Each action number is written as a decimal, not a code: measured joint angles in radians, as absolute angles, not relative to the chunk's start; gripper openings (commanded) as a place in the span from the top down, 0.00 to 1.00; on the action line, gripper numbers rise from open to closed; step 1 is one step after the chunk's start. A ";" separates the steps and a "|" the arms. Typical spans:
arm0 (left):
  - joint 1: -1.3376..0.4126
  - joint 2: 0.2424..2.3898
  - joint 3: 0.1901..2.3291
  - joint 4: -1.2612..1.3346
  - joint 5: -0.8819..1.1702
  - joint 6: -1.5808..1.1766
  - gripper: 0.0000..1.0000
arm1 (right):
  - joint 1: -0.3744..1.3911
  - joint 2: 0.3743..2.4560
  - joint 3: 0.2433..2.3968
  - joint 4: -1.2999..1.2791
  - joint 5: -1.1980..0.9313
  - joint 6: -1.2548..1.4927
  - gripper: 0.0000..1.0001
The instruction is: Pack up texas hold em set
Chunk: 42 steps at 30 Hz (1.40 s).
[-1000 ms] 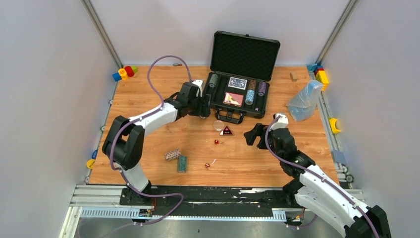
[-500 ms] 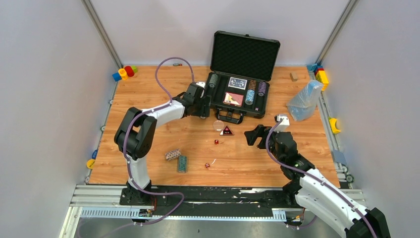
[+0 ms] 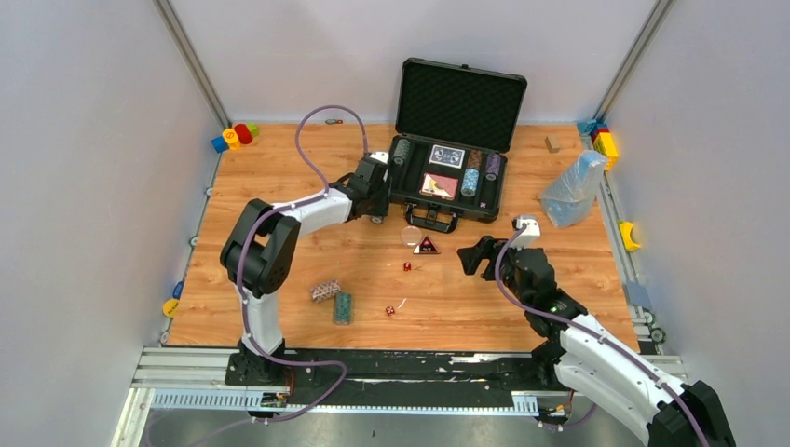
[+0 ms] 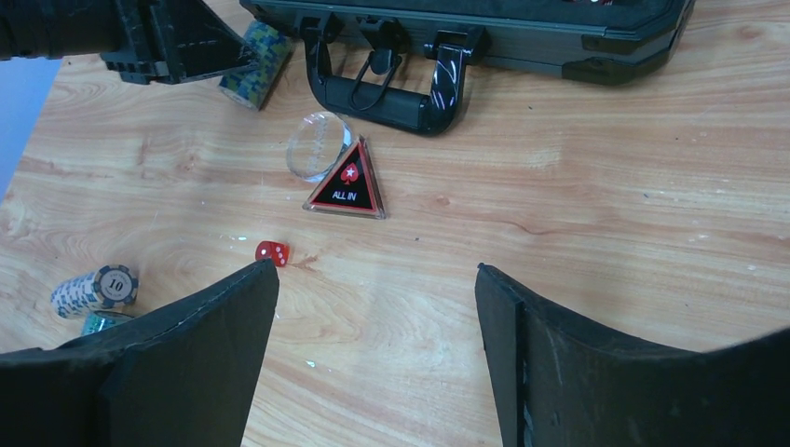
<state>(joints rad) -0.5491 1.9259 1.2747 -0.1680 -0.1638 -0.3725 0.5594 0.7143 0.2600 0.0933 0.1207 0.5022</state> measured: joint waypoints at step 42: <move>-0.487 1.784 1.579 -0.319 0.021 -0.331 0.66 | 0.559 0.857 0.265 0.114 0.120 0.503 0.22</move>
